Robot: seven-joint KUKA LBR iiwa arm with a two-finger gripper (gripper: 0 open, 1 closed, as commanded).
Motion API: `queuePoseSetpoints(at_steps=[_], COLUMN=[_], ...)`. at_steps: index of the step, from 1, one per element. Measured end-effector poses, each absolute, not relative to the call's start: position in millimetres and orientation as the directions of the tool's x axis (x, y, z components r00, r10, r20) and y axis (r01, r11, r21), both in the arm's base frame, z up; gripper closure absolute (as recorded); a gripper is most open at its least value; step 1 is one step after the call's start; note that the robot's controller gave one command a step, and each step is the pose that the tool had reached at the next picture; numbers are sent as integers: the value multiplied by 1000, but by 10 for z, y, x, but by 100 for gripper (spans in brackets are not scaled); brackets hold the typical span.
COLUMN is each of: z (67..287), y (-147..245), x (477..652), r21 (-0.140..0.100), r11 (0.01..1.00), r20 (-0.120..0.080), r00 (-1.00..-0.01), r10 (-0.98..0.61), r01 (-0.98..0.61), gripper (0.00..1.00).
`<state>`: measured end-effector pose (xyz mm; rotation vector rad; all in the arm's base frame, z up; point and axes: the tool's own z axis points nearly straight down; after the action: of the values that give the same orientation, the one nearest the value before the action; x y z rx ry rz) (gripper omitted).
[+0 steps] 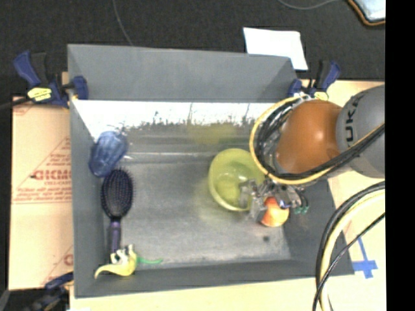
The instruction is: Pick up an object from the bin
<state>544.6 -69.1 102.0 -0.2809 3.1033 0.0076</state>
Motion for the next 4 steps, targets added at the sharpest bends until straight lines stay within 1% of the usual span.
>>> queuePoseSetpoints(at_steps=[1,2,3,4], z=[1003,885,768,831], y=[-769,-698,-846,-758], x=[5404,5254,5248,5179], r21=[5,5,7,7], r11=[986,992,993,994], r20=[-26,-32,-31,-31], r00=[-986,-991,-992,-993], r10=[-167,-129,-121,-113], r01=[-167,-129,-122,-114], gripper=[100,100,100,100])
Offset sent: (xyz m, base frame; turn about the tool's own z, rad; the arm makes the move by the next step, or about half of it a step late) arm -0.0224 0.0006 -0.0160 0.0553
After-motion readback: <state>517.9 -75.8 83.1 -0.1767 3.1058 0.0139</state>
